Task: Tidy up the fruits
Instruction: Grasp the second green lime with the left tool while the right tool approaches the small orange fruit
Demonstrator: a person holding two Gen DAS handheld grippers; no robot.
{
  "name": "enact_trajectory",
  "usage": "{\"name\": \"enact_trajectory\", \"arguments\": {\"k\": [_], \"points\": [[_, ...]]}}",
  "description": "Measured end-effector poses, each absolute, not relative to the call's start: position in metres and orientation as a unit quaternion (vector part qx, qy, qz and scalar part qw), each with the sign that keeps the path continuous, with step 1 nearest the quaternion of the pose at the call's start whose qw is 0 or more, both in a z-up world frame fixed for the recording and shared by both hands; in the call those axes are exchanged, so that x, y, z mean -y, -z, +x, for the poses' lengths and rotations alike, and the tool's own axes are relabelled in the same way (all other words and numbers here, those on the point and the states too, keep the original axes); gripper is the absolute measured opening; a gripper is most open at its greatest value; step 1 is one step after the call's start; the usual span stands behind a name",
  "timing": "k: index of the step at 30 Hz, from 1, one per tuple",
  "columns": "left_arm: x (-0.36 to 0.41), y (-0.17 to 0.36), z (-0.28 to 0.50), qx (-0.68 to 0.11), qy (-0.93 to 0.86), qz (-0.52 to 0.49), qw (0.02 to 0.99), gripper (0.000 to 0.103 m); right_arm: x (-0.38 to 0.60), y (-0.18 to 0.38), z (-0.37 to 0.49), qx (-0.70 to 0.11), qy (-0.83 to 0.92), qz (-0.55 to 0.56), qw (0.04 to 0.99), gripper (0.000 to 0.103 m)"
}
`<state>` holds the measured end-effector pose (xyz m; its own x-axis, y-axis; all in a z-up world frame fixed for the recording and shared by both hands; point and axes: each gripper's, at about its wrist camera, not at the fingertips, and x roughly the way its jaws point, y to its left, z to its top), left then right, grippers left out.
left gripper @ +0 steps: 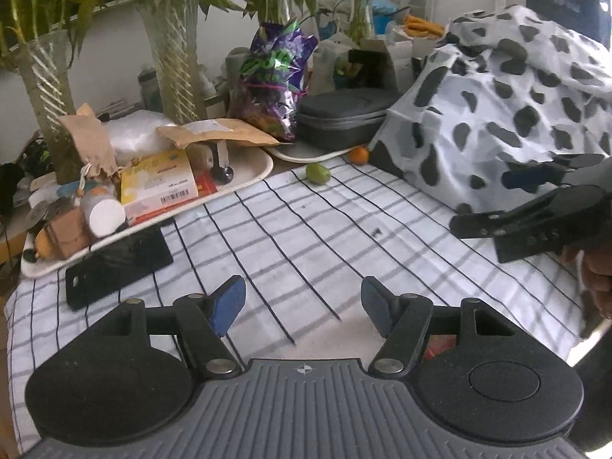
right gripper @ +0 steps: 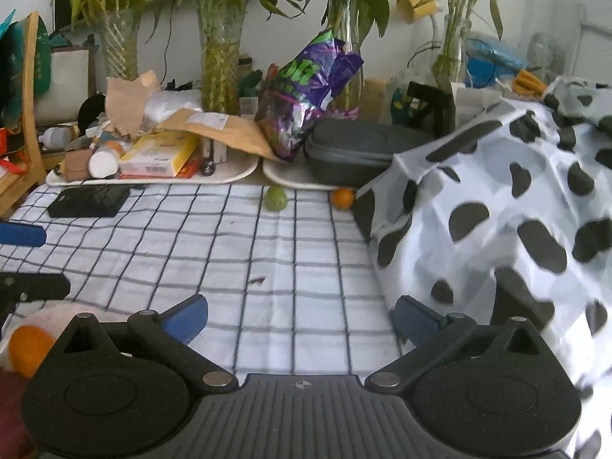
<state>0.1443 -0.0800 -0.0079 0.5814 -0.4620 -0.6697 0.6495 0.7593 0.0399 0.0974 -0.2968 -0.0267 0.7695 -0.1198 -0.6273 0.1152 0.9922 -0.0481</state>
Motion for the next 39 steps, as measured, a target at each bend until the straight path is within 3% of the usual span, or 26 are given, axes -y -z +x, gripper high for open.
{"name": "enact_trajectory", "arguments": {"k": [4,6,18,22,26,28,31,39], "points": [[0.098,0.011,0.175,-0.326,0.317,0.153,0.877,0.065,0.303,0.032,0.120,-0.322,0.060,-0.033,0.944,0.102],[0.109,0.012,0.188,-0.322,0.320,0.160,0.877,0.065,0.307,0.036,0.133,-0.320,0.056,-0.038,0.945,0.096],[0.182,0.049,0.245,-0.274,0.340,0.231,0.869,0.065,0.351,0.052,0.192,-0.335,0.046,0.015,0.941,0.081],[0.206,0.065,0.260,-0.264,0.351,0.252,0.862,0.065,0.359,0.055,0.206,-0.332,0.043,0.022,0.942,0.080],[0.222,0.075,0.274,-0.261,0.360,0.242,0.862,0.063,0.364,0.057,0.219,-0.327,0.036,0.024,0.944,0.078],[0.227,0.082,0.282,-0.264,0.363,0.235,0.862,0.056,0.366,0.059,0.225,-0.327,0.031,0.027,0.944,0.075],[0.230,0.093,0.292,-0.274,0.360,0.218,0.865,0.054,0.368,0.061,0.234,-0.330,0.025,0.032,0.943,0.069],[0.227,0.100,0.300,-0.272,0.356,0.180,0.876,0.053,0.368,0.072,0.253,-0.328,0.031,0.027,0.944,0.067]]}}
